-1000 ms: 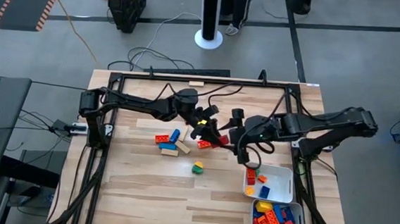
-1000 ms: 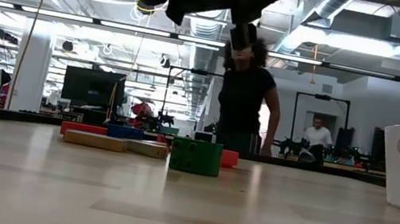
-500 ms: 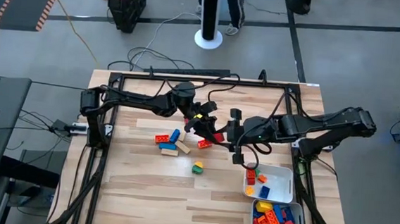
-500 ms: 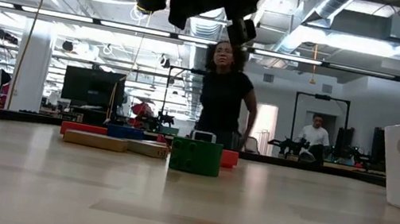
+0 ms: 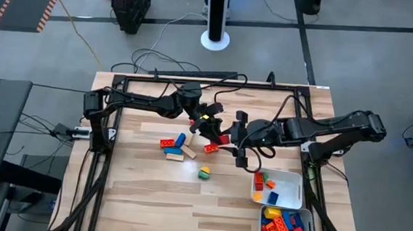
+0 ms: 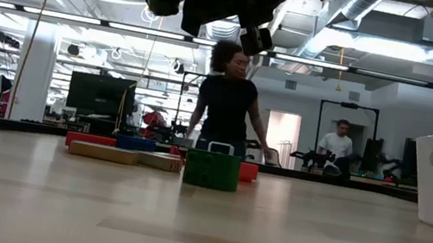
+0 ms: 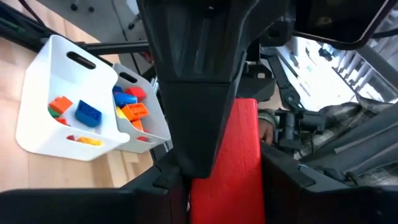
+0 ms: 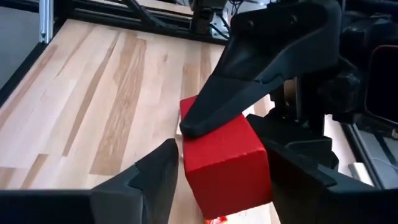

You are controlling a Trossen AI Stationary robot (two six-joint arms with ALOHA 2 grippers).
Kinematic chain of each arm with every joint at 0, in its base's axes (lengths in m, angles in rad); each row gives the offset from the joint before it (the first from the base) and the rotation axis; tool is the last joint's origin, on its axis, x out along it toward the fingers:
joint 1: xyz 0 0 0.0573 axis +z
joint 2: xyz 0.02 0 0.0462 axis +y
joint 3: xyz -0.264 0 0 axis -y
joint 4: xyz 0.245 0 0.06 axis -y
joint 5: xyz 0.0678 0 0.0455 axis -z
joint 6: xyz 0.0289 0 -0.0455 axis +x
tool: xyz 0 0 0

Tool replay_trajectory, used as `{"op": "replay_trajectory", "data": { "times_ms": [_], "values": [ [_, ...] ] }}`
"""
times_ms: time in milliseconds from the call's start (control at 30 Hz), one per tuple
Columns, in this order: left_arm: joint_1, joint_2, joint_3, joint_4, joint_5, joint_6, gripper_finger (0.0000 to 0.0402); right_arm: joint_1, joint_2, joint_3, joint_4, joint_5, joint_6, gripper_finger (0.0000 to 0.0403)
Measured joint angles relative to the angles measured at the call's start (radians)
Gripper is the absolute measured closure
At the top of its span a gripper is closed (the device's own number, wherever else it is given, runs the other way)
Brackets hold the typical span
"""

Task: Sort blocks by size
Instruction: Put the big red block into the gray bin

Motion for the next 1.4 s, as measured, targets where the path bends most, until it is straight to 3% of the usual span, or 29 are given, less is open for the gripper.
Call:
{"op": "replay_trajectory", "data": {
  "times_ms": [567, 733, 1000, 1167, 1400],
  "values": [
    [-0.008, -0.004, 0.001, 0.008, -0.091, -0.003, 0.026, -0.014, -0.028, -0.004, 0.005, -0.007, -0.283, 0.0229],
    [-0.009, -0.006, 0.006, -0.02, -0.149, -0.014, 0.0242, 0.0, -0.037, -0.005, -0.006, -0.006, -0.279, 0.0238],
    [0.024, -0.006, 0.006, -0.08, -0.177, 0.007, 0.018, 0.034, -0.068, -0.006, -0.116, -0.016, -0.154, 0.0238],
    [0.074, -0.006, 0.006, -0.087, -0.156, -0.002, 0.0167, 0.073, -0.095, -0.005, -0.204, -0.018, -0.014, 0.0239],
    [0.127, -0.005, 0.005, -0.28, -0.256, 0.121, 0.0166, 0.123, -0.081, -0.005, -0.444, -0.229, 0.424, 0.0235]
  ]
}}
